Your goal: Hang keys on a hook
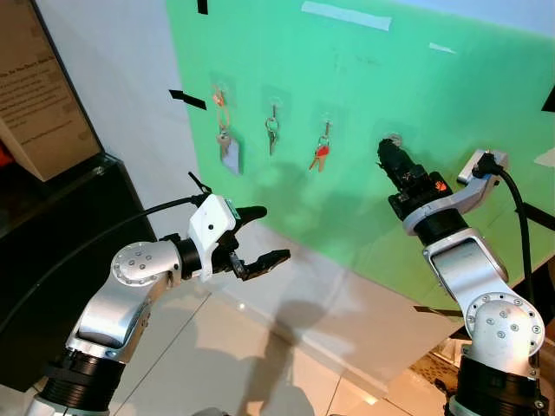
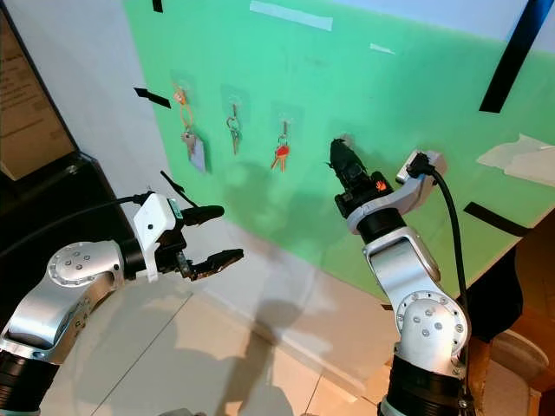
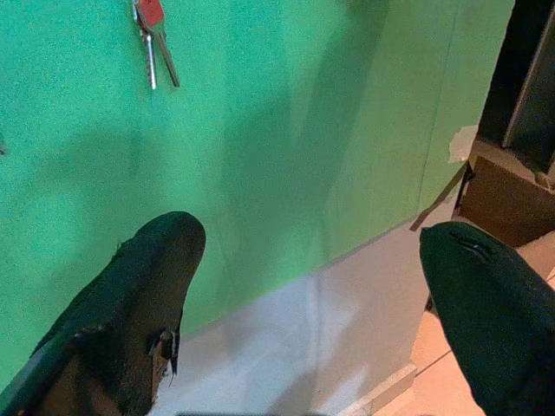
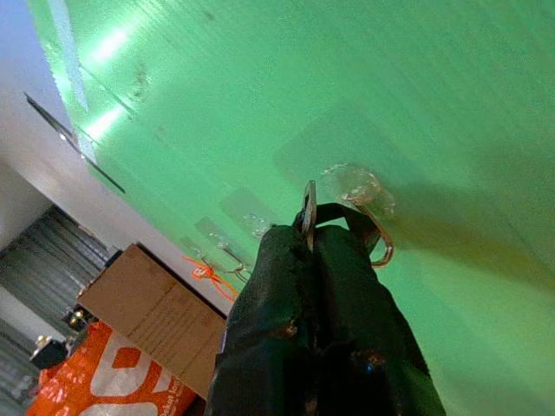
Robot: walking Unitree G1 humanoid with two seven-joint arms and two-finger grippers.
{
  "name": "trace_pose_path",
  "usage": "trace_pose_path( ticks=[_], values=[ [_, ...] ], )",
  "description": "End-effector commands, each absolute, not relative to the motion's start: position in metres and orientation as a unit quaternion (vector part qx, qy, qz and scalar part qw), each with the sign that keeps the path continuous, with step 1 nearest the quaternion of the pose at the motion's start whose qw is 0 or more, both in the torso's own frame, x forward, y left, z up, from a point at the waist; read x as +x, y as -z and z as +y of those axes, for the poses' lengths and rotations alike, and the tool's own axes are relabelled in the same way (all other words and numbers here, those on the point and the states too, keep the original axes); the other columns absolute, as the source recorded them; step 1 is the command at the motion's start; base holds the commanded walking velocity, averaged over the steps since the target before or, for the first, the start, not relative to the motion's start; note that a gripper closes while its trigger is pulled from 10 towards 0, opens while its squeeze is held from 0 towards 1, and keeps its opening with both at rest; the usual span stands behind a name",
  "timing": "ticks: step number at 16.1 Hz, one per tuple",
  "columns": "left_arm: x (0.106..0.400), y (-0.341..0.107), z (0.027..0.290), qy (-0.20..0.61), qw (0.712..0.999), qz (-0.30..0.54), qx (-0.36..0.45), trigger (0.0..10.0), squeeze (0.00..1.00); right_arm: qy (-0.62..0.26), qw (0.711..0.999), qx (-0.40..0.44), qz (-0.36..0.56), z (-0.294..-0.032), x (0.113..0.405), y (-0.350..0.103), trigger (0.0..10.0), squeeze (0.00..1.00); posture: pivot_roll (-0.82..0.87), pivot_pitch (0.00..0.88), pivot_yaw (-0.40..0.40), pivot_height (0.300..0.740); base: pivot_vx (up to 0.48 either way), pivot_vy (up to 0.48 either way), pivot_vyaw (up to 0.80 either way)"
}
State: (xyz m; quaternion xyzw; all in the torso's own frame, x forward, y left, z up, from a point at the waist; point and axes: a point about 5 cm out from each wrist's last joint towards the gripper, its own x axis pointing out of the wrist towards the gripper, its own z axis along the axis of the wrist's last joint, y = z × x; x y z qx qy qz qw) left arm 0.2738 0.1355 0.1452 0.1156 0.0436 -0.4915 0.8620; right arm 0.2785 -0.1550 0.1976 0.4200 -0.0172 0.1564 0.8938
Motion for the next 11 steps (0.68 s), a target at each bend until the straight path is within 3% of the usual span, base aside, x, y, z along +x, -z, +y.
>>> trace_pose_path(
  ticks=[1, 11],
  values=[
    [0.275, -0.148, 0.134, 0.497, 0.858, 0.041, 0.121, 10.0, 0.55, -0.146, 0.896, 0.42, -0.017, -0.157, 0.281, -0.198, 10.0, 0.0, -0.15, 0.0, -0.01, 0.74, 0.0, 0.0, 0.0],
    [0.277, -0.149, 0.134, 0.499, 0.857, 0.042, 0.122, 10.0, 0.55, -0.082, 0.905, 0.417, 0.006, -0.173, 0.277, -0.178, 10.0, 0.0, -0.16, 0.0, 0.005, 0.74, 0.0, 0.0, 0.0]
  ],
)
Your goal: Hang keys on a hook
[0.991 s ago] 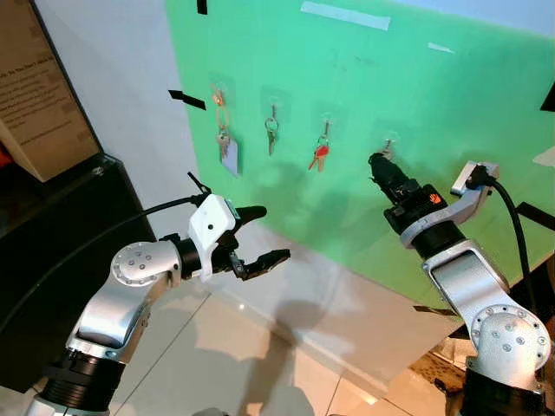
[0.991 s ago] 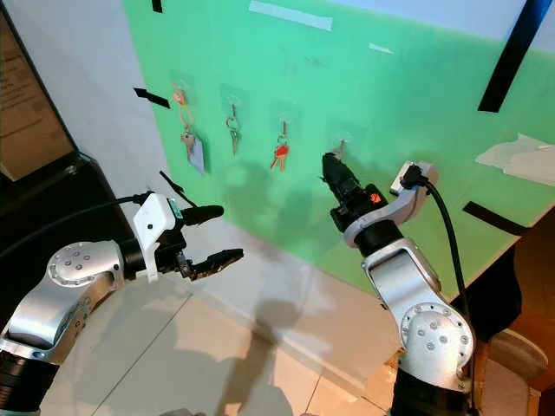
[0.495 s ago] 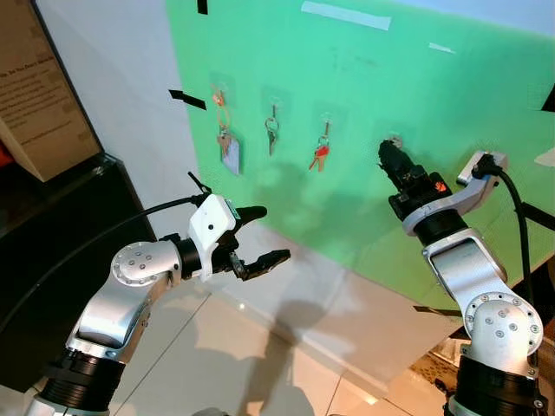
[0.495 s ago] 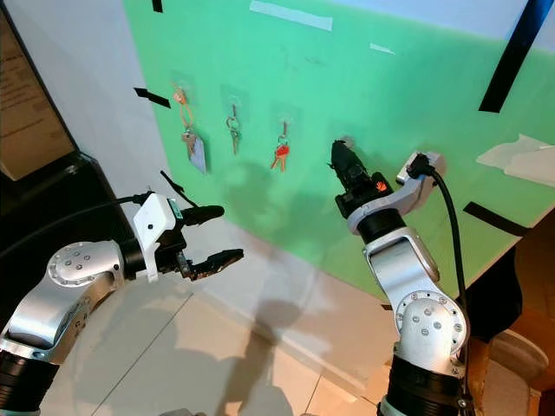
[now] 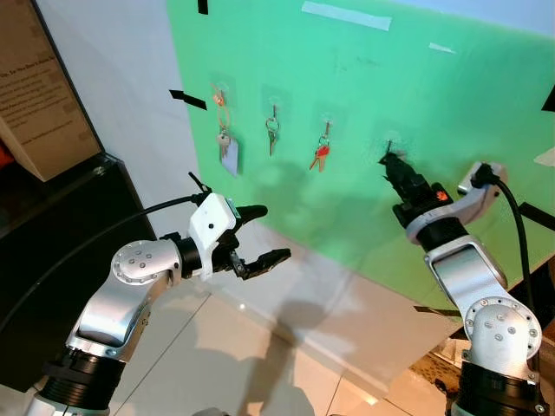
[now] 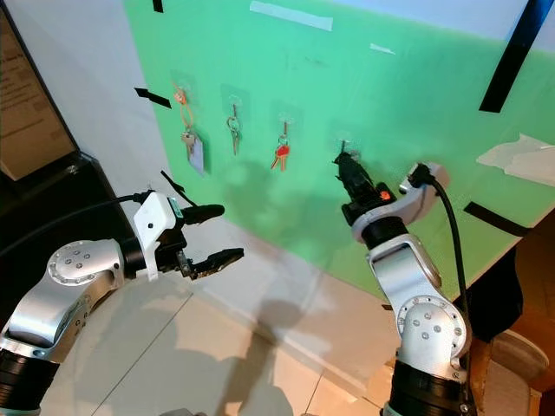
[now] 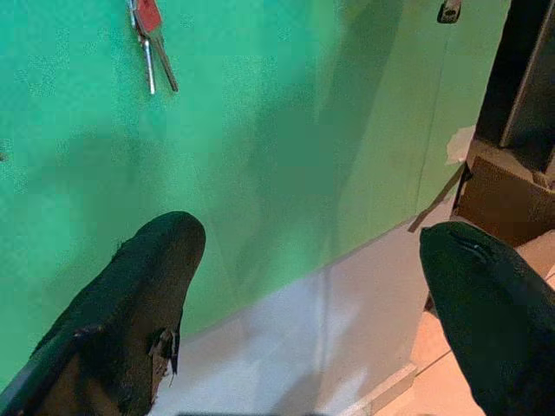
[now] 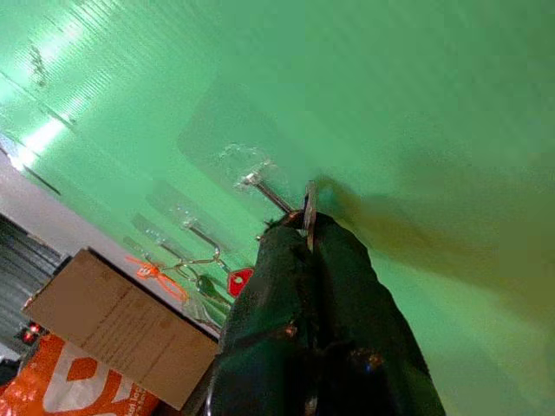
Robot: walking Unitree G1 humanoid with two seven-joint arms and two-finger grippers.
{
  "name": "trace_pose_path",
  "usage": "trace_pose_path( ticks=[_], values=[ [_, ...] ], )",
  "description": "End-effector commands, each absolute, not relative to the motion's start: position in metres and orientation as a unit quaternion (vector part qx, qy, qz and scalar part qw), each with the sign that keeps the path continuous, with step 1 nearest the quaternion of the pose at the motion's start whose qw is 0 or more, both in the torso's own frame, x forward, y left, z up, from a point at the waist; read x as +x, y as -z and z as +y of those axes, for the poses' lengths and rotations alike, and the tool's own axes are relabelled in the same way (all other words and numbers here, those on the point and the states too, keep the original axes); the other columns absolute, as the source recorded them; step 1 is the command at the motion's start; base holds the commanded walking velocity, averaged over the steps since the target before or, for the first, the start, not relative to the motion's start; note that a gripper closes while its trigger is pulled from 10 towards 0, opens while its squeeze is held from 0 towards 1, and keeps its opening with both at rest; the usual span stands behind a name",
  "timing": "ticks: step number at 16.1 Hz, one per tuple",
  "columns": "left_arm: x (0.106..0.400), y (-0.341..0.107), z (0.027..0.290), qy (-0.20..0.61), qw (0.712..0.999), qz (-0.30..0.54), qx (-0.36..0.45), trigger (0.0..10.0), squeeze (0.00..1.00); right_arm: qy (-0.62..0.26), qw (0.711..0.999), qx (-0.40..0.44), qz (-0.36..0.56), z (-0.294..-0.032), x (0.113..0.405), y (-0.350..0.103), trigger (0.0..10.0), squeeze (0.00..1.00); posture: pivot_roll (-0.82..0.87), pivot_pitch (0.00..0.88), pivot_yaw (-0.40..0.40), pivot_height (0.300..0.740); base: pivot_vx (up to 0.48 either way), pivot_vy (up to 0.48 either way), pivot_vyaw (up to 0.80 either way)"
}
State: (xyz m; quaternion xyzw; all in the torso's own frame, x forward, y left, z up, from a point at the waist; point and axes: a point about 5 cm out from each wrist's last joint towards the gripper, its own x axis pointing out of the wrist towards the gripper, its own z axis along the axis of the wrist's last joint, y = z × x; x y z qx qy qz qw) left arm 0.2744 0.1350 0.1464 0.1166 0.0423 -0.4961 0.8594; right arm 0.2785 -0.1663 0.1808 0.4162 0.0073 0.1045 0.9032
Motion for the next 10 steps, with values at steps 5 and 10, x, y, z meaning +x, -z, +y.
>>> trace_pose_path(
  ticks=[5, 10],
  values=[
    [0.277, -0.149, 0.133, 0.5, 0.856, 0.042, 0.123, 10.0, 0.55, -0.077, 0.908, 0.412, 0.021, -0.174, 0.271, -0.169, 10.0, 0.0, -0.16, 0.0, 0.007, 0.74, 0.0, 0.0, 0.0],
    [0.277, -0.148, 0.133, 0.501, 0.855, 0.042, 0.126, 10.0, 0.54, -0.088, 0.914, 0.393, 0.036, -0.167, 0.271, -0.166, 10.0, 0.0, -0.15, 0.0, 0.006, 0.74, 0.0, 0.0, 0.0]
  ],
)
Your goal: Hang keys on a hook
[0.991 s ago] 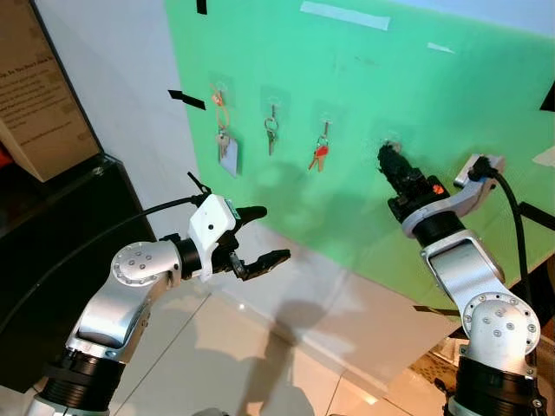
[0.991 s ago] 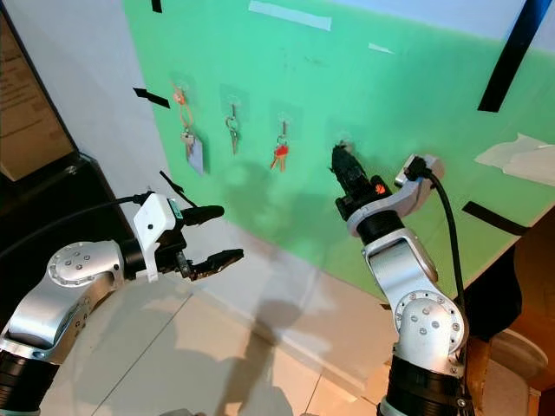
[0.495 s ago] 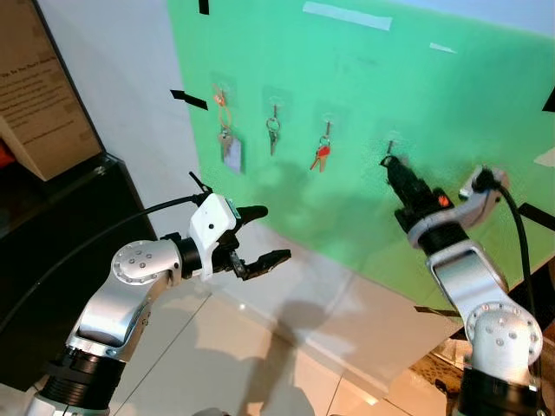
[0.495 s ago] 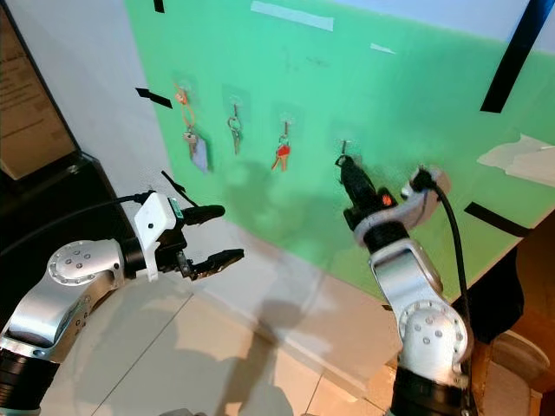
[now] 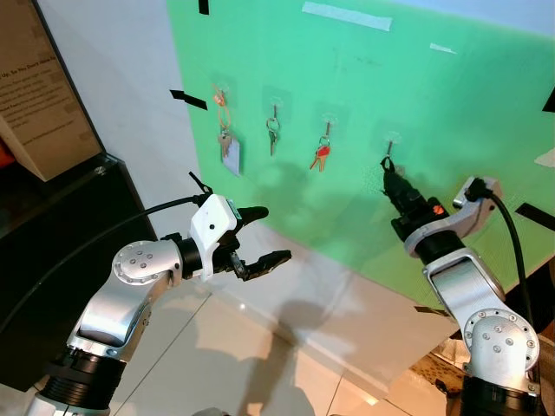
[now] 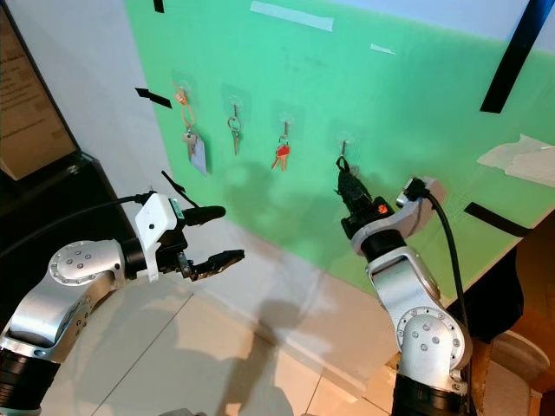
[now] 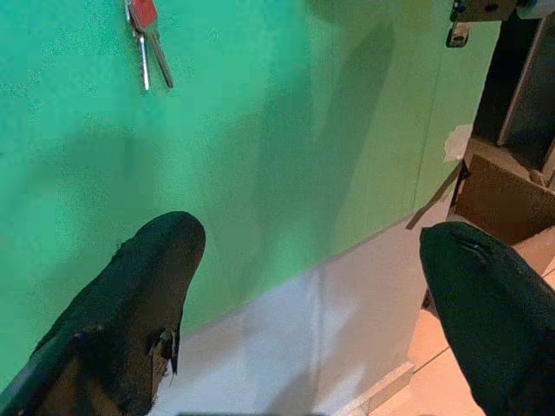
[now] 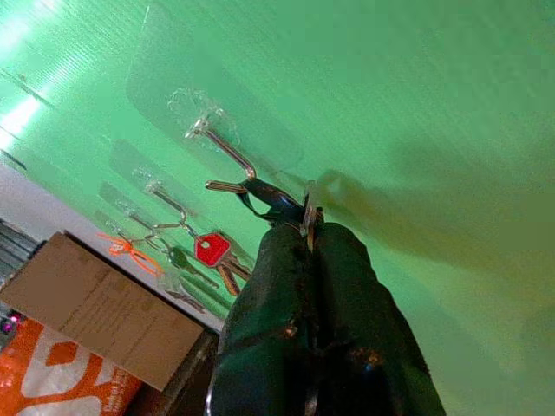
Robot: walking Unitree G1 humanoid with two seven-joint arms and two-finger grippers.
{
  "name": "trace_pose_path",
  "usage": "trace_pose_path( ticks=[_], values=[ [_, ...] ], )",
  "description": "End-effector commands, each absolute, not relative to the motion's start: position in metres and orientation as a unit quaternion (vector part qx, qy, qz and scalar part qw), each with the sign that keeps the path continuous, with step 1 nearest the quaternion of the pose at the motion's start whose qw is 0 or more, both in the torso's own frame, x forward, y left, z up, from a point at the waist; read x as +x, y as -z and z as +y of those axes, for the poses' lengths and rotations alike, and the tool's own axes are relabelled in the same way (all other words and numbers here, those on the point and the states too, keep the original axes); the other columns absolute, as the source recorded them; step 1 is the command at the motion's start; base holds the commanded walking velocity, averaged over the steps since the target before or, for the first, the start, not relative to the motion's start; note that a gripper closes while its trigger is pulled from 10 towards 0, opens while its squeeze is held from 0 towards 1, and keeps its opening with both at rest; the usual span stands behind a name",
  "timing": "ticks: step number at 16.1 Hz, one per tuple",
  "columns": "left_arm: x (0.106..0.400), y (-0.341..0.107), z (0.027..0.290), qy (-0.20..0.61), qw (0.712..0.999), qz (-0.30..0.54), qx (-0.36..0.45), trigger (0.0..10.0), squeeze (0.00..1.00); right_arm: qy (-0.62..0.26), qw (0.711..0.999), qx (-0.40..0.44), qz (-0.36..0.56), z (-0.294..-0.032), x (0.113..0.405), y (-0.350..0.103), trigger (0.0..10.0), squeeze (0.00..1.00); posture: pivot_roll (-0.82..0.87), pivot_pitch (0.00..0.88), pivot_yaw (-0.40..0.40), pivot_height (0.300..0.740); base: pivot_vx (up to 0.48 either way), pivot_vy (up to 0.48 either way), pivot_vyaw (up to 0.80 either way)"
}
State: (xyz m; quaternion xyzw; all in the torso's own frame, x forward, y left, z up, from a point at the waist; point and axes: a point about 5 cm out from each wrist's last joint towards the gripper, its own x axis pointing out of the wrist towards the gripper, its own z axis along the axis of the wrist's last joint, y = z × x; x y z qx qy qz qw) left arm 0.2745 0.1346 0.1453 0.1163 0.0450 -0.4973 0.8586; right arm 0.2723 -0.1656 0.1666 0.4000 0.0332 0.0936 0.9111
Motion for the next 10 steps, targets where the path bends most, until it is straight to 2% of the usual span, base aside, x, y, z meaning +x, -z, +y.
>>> trace_pose_path(
  ticks=[1, 10],
  values=[
    [0.277, -0.148, 0.133, 0.501, 0.855, 0.042, 0.126, 10.0, 0.55, -0.092, 0.916, 0.388, 0.039, -0.165, 0.272, -0.165, 10.0, 0.0, -0.15, 0.0, 0.006, 0.74, 0.0, 0.0, 0.0],
    [0.279, -0.161, 0.125, 0.508, 0.857, 0.009, 0.089, 10.0, 0.55, -0.107, 0.921, 0.372, 0.042, -0.156, 0.277, -0.167, 10.0, 0.0, -0.16, 0.0, 0.004, 0.74, 0.0, 0.0, 0.0]
  ],
)
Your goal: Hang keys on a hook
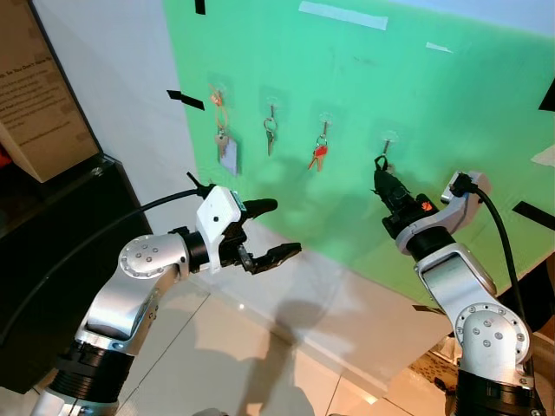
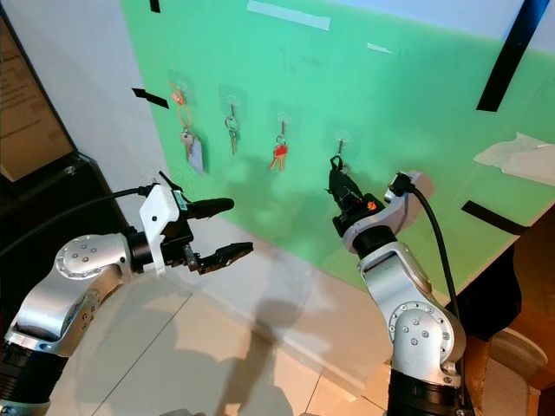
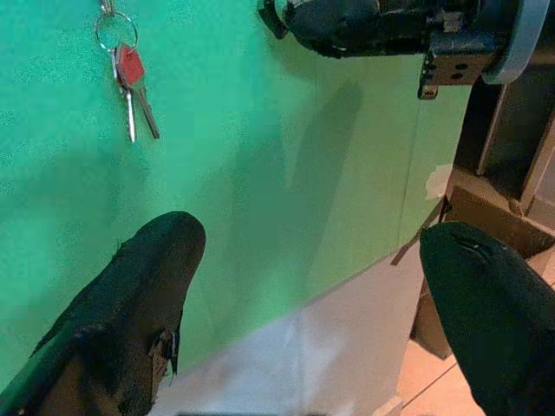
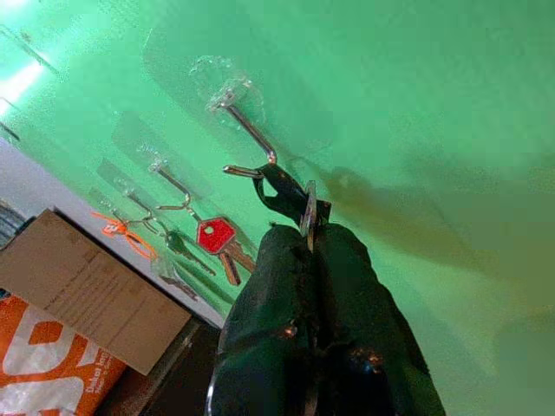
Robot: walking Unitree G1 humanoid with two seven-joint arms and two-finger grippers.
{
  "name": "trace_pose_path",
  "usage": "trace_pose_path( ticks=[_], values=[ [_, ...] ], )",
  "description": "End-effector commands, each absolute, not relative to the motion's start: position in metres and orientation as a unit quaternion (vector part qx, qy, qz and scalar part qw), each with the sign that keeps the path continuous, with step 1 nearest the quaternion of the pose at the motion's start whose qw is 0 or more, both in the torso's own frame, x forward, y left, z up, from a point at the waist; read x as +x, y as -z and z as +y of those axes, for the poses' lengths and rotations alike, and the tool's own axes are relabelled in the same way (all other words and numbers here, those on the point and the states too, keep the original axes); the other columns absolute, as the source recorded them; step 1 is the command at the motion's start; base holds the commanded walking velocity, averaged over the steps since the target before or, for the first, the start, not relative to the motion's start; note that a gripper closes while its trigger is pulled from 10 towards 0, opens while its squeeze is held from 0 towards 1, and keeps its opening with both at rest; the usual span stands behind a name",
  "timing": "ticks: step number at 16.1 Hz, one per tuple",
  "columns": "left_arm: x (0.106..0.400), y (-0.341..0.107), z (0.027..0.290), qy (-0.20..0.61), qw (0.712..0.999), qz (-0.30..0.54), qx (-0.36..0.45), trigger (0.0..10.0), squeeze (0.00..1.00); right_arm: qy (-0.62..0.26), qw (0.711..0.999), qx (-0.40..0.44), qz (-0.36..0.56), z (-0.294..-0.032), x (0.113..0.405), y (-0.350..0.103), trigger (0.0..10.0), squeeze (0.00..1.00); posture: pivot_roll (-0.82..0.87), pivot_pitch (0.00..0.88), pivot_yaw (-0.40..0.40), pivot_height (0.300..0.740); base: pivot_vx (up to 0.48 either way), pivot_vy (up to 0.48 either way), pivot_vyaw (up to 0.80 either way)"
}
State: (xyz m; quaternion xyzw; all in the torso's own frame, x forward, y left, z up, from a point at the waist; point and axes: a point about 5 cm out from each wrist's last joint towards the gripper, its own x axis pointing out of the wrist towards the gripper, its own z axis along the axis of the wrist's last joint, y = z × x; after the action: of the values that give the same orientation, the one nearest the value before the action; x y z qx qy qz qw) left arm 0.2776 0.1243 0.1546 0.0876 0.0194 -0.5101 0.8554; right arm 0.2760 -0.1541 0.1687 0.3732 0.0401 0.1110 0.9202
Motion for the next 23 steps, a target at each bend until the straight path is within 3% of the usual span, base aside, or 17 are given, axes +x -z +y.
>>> trace_pose_path(
  ticks=[1, 4, 5, 6, 11, 15, 17, 19, 23],
  values=[
    [0.279, -0.164, 0.124, 0.507, 0.859, -0.001, 0.076, 10.0, 0.55, -0.107, 0.921, 0.372, 0.043, -0.155, 0.277, -0.167, 10.0, 0.0, -0.16, 0.0, 0.003, 0.74, 0.0, 0.0, 0.0],
    [0.28, -0.17, 0.123, 0.507, 0.86, -0.012, 0.058, 10.0, 0.54, -0.11, 0.92, 0.374, 0.046, -0.155, 0.277, -0.167, 10.0, 0.0, -0.15, 0.0, 0.002, 0.74, 0.0, 0.0, 0.0],
    [0.28, -0.172, 0.123, 0.507, 0.86, -0.017, 0.052, 10.0, 0.54, -0.108, 0.924, 0.364, 0.05, -0.155, 0.277, -0.165, 10.0, 0.69, -0.15, 0.0, 0.001, 0.74, 0.0, 0.0, 0.0],
    [0.279, -0.174, 0.122, 0.507, 0.86, -0.02, 0.047, 10.0, 0.54, -0.11, 0.924, 0.364, 0.051, -0.155, 0.277, -0.163, 10.0, 1.0, -0.15, 0.0, -0.001, 0.74, 0.0, 0.0, 0.0],
    [0.275, -0.17, 0.123, 0.505, 0.862, -0.016, 0.04, 10.0, 0.54, -0.099, 0.911, 0.395, 0.072, -0.16, 0.267, -0.151, 10.0, 1.0, -0.15, 0.0, -0.005, 0.74, 0.0, 0.0, 0.0],
    [0.273, -0.159, 0.123, 0.488, 0.872, -0.004, 0.045, 10.0, 0.54, -0.093, 0.959, 0.249, 0.104, -0.169, 0.255, -0.129, 10.0, 1.0, -0.15, 0.0, -0.014, 0.74, 0.0, 0.0, 0.0],
    [0.28, -0.149, 0.127, 0.439, 0.896, 0.013, 0.067, 10.0, 0.54, -0.07, 0.969, 0.214, 0.101, -0.178, 0.252, -0.121, 10.0, 1.0, -0.15, 0.0, -0.028, 0.74, 0.0, 0.0, 0.0],
    [0.29, -0.134, 0.137, 0.351, 0.931, 0.032, 0.092, 10.0, 0.53, -0.012, 0.991, 0.059, 0.119, -0.195, 0.251, -0.11, 10.0, 1.0, -0.17, 0.0, -0.042, 0.74, 0.0, 0.0, 0.0],
    [0.283, -0.123, 0.142, 0.316, 0.945, 0.032, 0.081, 10.0, 0.53, 0.005, 0.998, 0.034, 0.052, -0.189, 0.242, -0.113, 10.0, 1.0, -0.21, 0.0, -0.001, 0.74, 0.0, 0.0, -0.6]
  ],
)
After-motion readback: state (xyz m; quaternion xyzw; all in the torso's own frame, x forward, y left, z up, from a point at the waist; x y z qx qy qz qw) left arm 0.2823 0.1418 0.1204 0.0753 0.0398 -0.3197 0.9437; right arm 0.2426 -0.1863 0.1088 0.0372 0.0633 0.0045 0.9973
